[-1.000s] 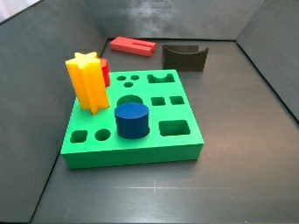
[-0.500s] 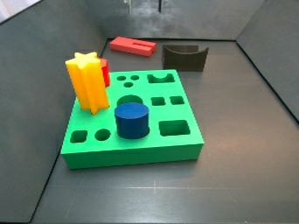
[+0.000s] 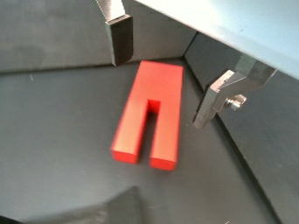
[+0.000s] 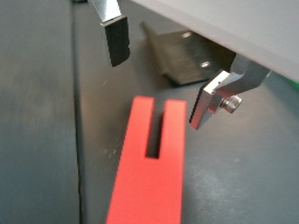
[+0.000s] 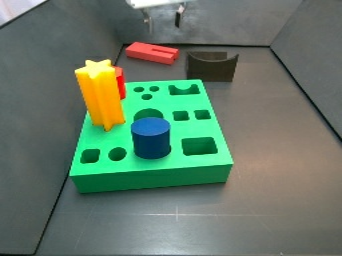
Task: Pick up the double-square object. Move up. Rotate the double-square object. Place the double-square object on the fixture. Regrasp the double-square object. Move to above the board. Insert the double-square object.
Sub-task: Pick up the double-square object.
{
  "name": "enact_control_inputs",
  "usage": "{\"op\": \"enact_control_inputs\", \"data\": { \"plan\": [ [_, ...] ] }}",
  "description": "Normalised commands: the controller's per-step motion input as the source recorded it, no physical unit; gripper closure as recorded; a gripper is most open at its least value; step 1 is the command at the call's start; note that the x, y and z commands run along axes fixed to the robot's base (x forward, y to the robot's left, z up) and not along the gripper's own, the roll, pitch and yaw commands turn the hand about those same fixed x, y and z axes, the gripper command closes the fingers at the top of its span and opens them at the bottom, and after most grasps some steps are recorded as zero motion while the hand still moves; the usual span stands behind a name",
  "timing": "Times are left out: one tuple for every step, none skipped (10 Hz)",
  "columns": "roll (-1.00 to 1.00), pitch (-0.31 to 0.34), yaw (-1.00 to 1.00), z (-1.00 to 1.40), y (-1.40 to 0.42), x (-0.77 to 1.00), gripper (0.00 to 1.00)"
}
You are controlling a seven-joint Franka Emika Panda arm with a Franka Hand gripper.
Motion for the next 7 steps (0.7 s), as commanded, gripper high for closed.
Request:
{"op": "enact_control_inputs", "data": {
  "plan": [
    [0.00,-0.080,0.95,-0.75,0.22,-0.04,0.00],
    [-0.06,-0.104,1.00,-0.68,0.06,0.00,0.00],
    [-0.05,-0.070,1.00,-0.49,0.00,0.00,0.00],
    [-0.01,-0.074,1.00,-0.44,0.00,0.00,0.00],
    [-0.02,-0.124,1.00,-0.38,0.00,-0.04,0.00],
    [0.00,-0.100,0.85,-0.27,0.00,-0.09,0.00],
    [0.00,-0.047,0.59,-0.18,0.00,-0.01,0.00]
  ]
}}
